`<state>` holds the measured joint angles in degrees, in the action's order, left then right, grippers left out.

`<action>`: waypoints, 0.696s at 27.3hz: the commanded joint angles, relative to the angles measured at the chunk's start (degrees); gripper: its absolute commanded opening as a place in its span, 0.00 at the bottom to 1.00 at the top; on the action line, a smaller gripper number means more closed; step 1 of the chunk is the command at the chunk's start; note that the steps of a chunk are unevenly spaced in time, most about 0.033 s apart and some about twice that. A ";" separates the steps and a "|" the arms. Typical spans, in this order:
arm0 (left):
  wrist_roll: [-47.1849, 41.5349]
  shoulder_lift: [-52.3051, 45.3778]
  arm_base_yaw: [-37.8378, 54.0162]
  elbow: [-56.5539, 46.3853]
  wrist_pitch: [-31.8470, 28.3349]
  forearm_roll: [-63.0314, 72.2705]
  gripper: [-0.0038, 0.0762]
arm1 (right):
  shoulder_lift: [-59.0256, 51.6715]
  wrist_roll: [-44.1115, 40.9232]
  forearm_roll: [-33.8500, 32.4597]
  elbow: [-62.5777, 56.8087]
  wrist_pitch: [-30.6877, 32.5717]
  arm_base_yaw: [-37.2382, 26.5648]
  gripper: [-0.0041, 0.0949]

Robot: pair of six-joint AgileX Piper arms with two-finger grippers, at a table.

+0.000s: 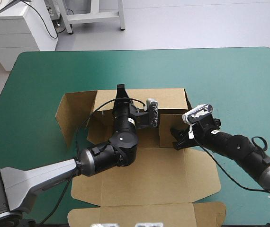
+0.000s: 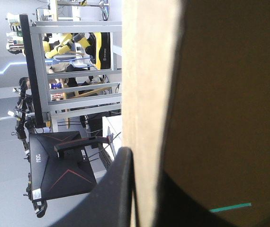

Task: Fold the box

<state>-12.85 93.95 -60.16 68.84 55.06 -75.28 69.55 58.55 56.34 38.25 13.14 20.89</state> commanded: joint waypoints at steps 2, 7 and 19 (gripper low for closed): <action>-0.58 -1.78 -0.25 0.88 0.15 1.36 0.04 | -1.55 -2.94 2.02 1.39 -12.76 4.36 0.64; -0.58 -1.78 -0.25 0.88 0.36 1.36 0.04 | -1.55 -3.34 3.27 1.39 -17.71 5.51 0.54; -0.58 -1.78 -0.25 0.88 0.11 1.36 0.04 | -1.42 -1.59 2.87 1.39 -19.22 5.51 0.02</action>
<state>-12.85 93.95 -60.17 68.84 54.91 -75.42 69.55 56.05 59.42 37.72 -3.86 26.40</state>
